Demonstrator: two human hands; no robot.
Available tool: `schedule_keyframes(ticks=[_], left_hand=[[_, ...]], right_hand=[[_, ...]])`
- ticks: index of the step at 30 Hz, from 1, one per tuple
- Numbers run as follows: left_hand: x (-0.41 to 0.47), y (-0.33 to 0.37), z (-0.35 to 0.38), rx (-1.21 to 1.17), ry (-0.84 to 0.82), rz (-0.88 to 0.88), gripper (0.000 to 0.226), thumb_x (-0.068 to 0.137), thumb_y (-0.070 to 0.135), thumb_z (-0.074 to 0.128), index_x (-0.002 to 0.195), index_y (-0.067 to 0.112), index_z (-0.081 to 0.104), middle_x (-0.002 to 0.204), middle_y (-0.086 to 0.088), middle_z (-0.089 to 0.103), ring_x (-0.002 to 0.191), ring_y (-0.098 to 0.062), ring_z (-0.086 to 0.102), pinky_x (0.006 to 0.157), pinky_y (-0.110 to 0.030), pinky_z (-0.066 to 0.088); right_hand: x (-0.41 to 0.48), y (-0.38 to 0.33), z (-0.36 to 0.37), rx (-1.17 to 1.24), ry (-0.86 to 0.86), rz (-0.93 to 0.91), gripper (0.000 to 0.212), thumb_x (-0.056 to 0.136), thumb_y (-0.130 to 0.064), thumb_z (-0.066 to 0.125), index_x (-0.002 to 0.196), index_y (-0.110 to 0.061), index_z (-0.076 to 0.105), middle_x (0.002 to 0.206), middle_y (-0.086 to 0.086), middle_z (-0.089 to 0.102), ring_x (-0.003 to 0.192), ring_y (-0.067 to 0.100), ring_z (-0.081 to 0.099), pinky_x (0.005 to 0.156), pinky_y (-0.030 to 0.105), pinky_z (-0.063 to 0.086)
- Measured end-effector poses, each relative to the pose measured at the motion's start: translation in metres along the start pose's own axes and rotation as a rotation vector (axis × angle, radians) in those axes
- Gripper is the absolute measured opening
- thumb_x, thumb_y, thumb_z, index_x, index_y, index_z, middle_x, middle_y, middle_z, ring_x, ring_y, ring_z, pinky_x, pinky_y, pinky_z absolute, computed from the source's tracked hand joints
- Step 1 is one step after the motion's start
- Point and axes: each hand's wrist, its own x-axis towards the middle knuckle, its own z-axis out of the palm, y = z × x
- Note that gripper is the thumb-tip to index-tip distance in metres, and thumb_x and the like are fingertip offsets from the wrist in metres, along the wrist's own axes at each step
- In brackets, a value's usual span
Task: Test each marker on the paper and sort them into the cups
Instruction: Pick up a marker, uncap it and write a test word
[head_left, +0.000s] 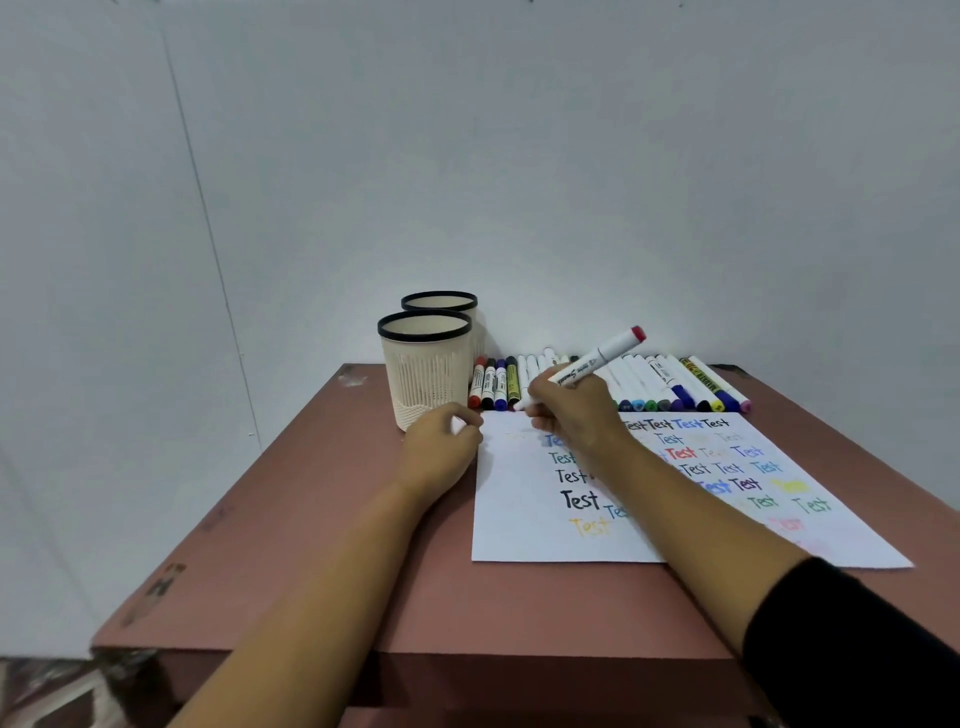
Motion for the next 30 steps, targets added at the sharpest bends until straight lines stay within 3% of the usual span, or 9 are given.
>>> schedule_keyframes(ticks=[5,9,18,22,30], left_hand=[[0.001,0.003,-0.003,-0.059,0.001,-0.021,0.022,0.082,0.013,0.047,0.090,0.020,0.067,0.104,-0.004,0.067,0.101,-0.022,0.060,0.094,-0.041,0.048],[0.001,0.003,-0.001,-0.099,0.013,-0.041,0.021,0.081,0.014,0.047,0.086,0.021,0.066,0.102,-0.006,0.068,0.101,-0.026,0.061,0.092,-0.044,0.049],[-0.001,0.004,-0.001,-0.089,0.023,-0.026,0.021,0.082,0.012,0.047,0.088,0.017,0.067,0.100,-0.010,0.068,0.094,-0.025,0.062,0.090,-0.042,0.050],[-0.001,0.005,0.000,-0.088,0.019,-0.022,0.021,0.084,0.011,0.047,0.091,0.014,0.066,0.101,-0.010,0.068,0.088,-0.021,0.061,0.089,-0.040,0.050],[0.000,0.004,0.000,-0.073,0.021,-0.030,0.022,0.083,0.013,0.048,0.091,0.016,0.068,0.102,-0.008,0.067,0.096,-0.024,0.062,0.091,-0.042,0.049]], right_hand=[[-0.002,0.016,0.003,-0.091,0.125,-0.039,0.012,0.084,-0.010,0.062,0.074,-0.004,0.059,0.057,0.008,0.059,0.047,0.015,0.053,0.050,0.028,0.047],[-0.003,0.018,0.004,-0.100,0.121,-0.046,0.023,0.082,-0.006,0.062,0.063,-0.009,0.050,0.051,0.007,0.056,0.044,0.017,0.052,0.046,0.026,0.045],[-0.005,0.020,0.007,-0.137,0.040,-0.094,0.026,0.082,-0.010,0.070,0.064,-0.008,0.052,0.054,0.009,0.059,0.045,0.016,0.060,0.046,0.025,0.052],[-0.006,0.020,0.008,-0.160,0.120,-0.095,0.023,0.081,-0.004,0.064,0.063,-0.009,0.052,0.054,0.007,0.058,0.042,0.013,0.059,0.044,0.024,0.052],[-0.007,0.019,0.008,-0.145,0.112,-0.085,0.021,0.082,-0.005,0.064,0.065,-0.008,0.052,0.057,0.009,0.060,0.045,0.016,0.061,0.044,0.025,0.052]])
